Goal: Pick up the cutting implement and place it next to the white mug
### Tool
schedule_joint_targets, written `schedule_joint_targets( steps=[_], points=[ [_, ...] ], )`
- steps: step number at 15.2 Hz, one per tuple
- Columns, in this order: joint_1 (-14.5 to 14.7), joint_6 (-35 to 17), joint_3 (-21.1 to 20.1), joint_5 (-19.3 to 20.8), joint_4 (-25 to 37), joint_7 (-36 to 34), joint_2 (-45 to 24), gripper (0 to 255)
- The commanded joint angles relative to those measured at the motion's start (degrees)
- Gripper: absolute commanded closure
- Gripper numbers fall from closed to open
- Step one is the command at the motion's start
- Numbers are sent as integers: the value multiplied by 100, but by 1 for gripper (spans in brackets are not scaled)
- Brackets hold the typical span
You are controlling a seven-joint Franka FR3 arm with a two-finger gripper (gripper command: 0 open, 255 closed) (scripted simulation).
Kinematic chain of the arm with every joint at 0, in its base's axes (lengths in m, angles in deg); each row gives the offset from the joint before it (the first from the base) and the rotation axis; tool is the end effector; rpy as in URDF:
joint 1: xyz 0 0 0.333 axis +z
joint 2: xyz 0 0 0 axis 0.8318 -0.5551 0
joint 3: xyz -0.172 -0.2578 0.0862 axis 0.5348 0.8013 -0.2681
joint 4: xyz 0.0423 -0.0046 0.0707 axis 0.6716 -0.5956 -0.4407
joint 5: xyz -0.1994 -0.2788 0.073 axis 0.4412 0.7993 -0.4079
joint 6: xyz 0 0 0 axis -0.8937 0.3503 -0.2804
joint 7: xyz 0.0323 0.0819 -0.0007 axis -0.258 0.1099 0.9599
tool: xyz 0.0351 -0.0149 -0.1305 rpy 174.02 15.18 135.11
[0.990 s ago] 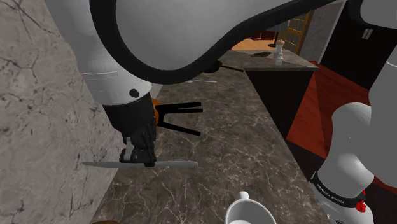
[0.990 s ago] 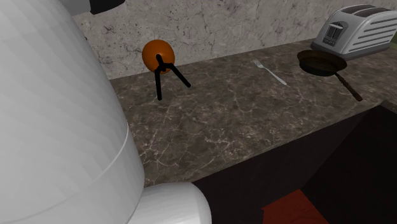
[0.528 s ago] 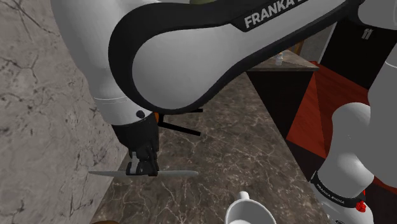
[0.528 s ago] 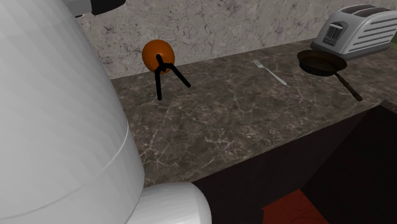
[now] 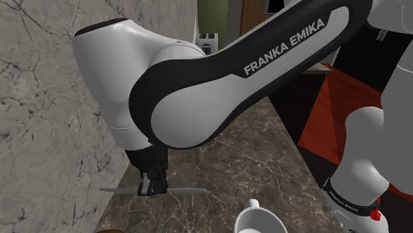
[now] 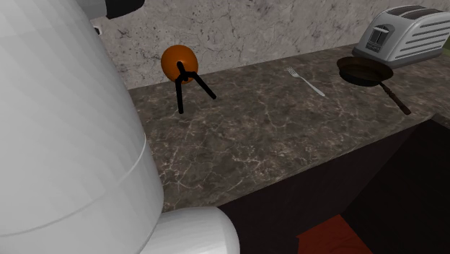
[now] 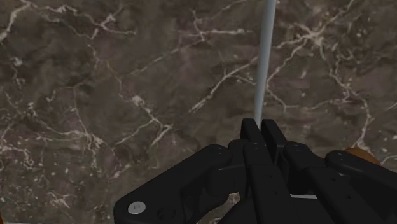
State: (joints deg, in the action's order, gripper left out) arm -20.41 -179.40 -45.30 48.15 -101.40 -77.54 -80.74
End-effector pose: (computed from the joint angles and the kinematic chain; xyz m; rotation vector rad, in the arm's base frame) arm 0.3212 0.4308 0.4226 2.8925 1.1789 -0.0782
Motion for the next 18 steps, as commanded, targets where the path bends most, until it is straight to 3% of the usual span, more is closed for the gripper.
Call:
schedule_joint_targets(
  steps=[1, 8, 16, 17, 18],
  points=[
    [2, -154, 3, 22, -93, -10, -61, 255],
    [16, -623, 14, 101, -367, -60, -267, 255],
    [17, -622, 14, 101, -367, -60, -266, 255],
    [17, -622, 14, 101, -367, -60, -266, 0],
    [17, -622, 14, 101, -367, -60, -266, 0]
  ],
)
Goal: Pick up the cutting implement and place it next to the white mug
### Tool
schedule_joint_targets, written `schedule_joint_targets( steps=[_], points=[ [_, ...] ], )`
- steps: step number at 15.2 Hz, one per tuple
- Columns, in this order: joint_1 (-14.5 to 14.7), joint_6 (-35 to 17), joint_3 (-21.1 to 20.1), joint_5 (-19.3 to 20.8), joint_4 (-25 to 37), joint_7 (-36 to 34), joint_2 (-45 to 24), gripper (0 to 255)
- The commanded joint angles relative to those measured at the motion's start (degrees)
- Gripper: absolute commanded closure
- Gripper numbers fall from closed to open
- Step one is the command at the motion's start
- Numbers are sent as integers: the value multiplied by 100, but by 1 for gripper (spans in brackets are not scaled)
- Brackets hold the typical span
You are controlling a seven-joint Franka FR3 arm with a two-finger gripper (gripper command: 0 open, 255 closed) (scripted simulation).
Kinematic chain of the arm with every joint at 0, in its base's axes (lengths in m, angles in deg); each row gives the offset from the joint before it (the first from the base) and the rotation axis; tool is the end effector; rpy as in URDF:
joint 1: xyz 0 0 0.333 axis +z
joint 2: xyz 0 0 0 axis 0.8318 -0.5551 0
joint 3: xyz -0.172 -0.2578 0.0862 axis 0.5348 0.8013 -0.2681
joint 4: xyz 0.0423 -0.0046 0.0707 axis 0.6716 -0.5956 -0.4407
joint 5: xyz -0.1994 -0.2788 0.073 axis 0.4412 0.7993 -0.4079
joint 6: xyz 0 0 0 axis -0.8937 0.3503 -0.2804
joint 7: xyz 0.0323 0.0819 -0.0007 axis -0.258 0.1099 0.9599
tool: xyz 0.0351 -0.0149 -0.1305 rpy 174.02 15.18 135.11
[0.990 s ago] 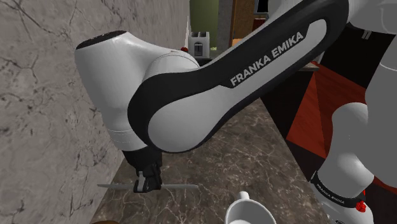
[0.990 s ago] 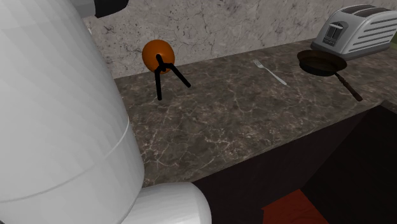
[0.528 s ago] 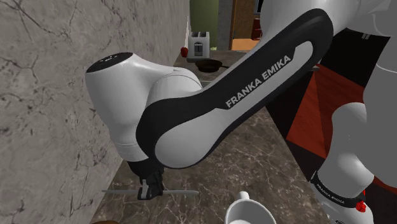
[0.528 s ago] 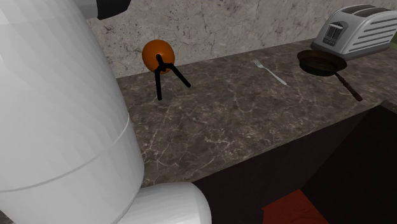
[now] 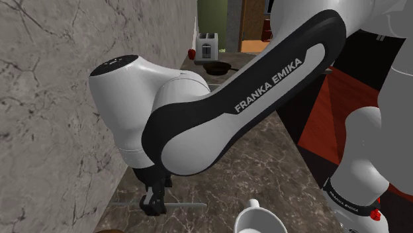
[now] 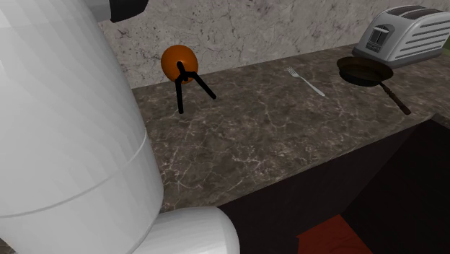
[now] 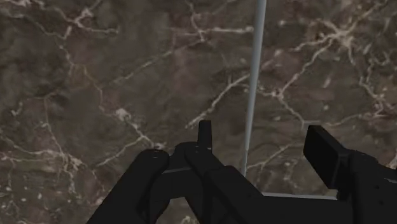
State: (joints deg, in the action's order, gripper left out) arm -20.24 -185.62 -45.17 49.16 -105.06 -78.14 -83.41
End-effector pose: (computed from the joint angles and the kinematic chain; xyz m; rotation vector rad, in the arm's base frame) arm 0.3236 0.4328 0.3807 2.8926 1.1796 -0.0776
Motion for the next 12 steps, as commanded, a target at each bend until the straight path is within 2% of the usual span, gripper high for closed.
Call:
schedule_joint_targets(
  steps=[1, 4, 8, 12],
  points=[
    [0, 0, 0, 0, 0, 0, 0, 0],
    [0, 0, 0, 0, 0, 0, 0, 0],
    [-19, 688, -12, -91, 467, 63, 234, 0],
    [-19, 688, -12, -91, 467, 63, 234, 0]
  ],
)
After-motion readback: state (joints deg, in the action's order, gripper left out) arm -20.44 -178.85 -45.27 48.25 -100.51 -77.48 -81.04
